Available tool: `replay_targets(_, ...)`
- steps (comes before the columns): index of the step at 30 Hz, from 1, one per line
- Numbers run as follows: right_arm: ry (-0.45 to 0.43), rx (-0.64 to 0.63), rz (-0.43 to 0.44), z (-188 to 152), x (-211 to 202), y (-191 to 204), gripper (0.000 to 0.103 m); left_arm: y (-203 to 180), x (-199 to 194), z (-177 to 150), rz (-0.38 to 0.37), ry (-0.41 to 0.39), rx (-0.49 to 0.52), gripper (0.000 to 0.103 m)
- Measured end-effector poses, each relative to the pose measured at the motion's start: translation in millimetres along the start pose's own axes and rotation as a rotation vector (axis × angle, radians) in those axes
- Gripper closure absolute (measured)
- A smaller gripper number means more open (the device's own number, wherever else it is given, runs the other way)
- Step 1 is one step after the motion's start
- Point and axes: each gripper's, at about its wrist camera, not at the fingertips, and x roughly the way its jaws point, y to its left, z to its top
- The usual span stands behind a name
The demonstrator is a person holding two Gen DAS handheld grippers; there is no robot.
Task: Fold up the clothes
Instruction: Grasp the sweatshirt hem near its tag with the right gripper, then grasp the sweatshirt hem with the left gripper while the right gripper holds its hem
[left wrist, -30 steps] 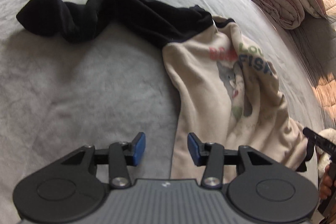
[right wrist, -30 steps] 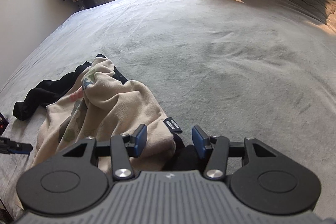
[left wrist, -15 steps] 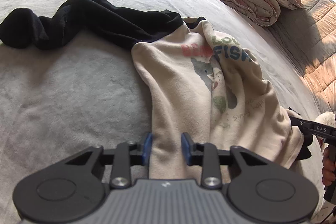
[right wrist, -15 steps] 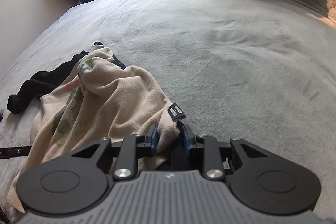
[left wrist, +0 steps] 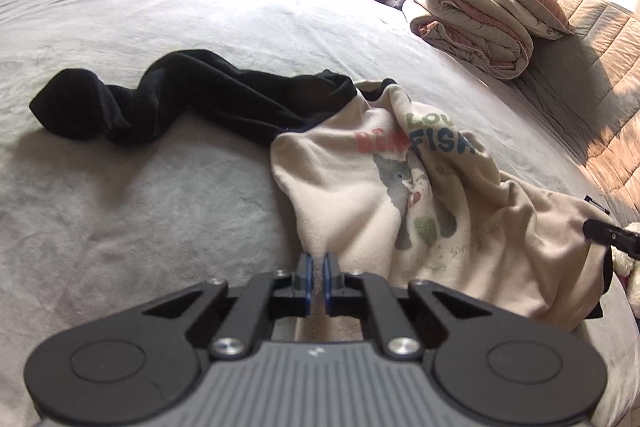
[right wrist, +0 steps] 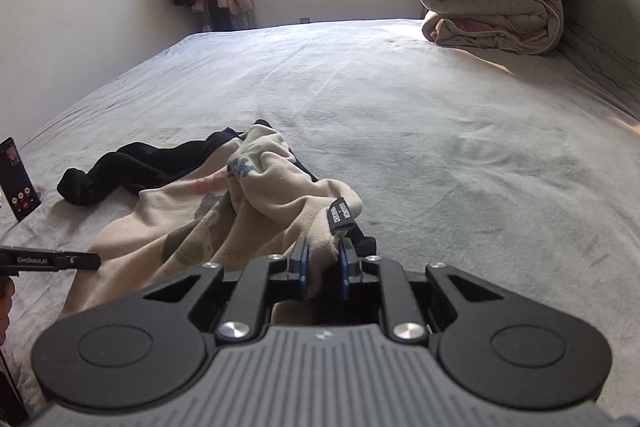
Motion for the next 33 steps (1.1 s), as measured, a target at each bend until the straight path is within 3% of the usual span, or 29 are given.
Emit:
replay_targets(9, 0.026, -0.05, 0.173, 1, -17, 29, 0.086, 15, -38, 13, 0.04, -0.055, 0.011, 0.098)
replay_targets(15, 0.103, -0.08, 0.224, -11, -8, 47, 0.086, 36, -49, 24, 0.071, -0.066, -0.039, 0.098)
replay_targets(23, 0.205, -0.121, 0.289, -26, 4, 69, 0.084, 55, -26, 20, 0.154, 0.015, -0.075, 0.098)
replay_targets(27, 0.221, -0.16, 0.272, -31, 6, 74, 0.076, 50, -15, 15, 0.155, 0.044, -0.035, 0.095)
replay_targets(28, 0.218, -0.17, 0.267, -32, 6, 75, 0.07, 49, -14, 14, 0.156, 0.044, -0.025, 0.092)
replay_targets(30, 0.208, -0.18, 0.273, -31, 2, 76, 0.058, 47, -18, 15, 0.147, 0.025, -0.024, 0.072)
replay_targets(33, 0.188, -0.165, 0.283, -28, -2, 72, 0.057, 44, -25, 18, 0.123, -0.007, -0.026, 0.06)
